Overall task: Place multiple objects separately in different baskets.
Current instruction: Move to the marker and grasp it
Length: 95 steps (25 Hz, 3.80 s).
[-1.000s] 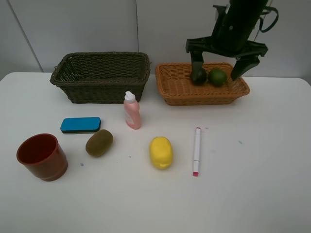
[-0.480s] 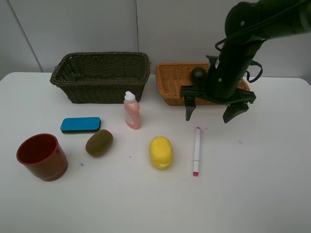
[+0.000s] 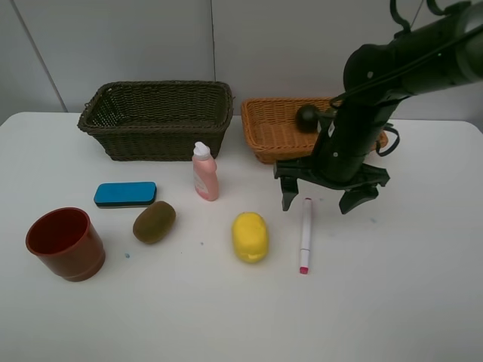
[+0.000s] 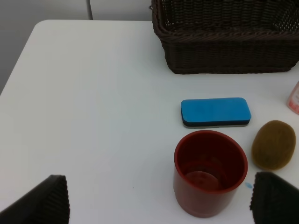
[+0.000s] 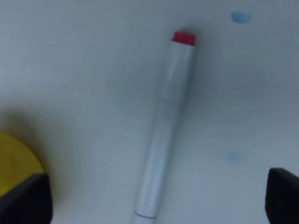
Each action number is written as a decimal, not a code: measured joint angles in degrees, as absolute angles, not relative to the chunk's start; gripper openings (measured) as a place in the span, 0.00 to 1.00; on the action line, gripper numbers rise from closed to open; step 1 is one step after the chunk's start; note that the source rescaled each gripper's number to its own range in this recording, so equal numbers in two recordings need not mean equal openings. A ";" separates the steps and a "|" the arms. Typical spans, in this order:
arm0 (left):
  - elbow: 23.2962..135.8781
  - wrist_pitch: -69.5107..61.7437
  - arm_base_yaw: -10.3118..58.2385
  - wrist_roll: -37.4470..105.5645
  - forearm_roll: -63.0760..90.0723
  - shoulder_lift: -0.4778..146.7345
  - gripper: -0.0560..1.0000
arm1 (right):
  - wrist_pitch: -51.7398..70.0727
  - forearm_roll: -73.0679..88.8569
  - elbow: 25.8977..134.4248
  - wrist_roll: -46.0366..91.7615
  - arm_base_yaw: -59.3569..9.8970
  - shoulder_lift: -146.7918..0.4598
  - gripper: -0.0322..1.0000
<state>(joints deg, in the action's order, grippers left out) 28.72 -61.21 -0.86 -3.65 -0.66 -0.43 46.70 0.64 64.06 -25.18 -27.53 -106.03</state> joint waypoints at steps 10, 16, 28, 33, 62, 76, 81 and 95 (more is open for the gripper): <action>28.72 -61.21 -0.86 -3.65 -0.66 -0.43 1.00 | 45.40 1.28 63.85 -25.54 -28.78 -111.51 0.98; 28.72 -61.21 -0.86 -3.65 -0.66 -0.43 1.00 | 44.47 1.45 63.85 -25.54 -28.78 -111.73 0.98; 28.72 -61.21 -0.86 -3.65 -0.66 -0.43 1.00 | 42.19 1.26 63.85 -27.07 -28.78 -114.23 0.98; 28.72 -61.21 -0.86 -3.65 -0.66 -0.43 1.00 | 39.97 1.26 63.85 -27.75 -28.78 -114.42 0.98; 28.72 -61.21 -0.86 -3.65 -0.66 -0.43 1.00 | 41.52 1.06 63.85 -28.60 -28.78 -115.13 0.03; 28.72 -61.21 -0.86 -3.65 -0.66 -0.43 1.00 | 42.11 1.06 63.85 -28.60 -28.78 -115.13 0.03; 28.72 -61.21 -0.86 -3.65 -0.66 -0.43 1.00 | 42.15 1.06 63.85 -28.60 -28.78 -115.13 0.03; 28.72 -61.21 -0.86 -3.65 -0.66 -0.43 1.00 | 49.32 -0.67 63.85 -28.60 -28.78 -108.16 0.03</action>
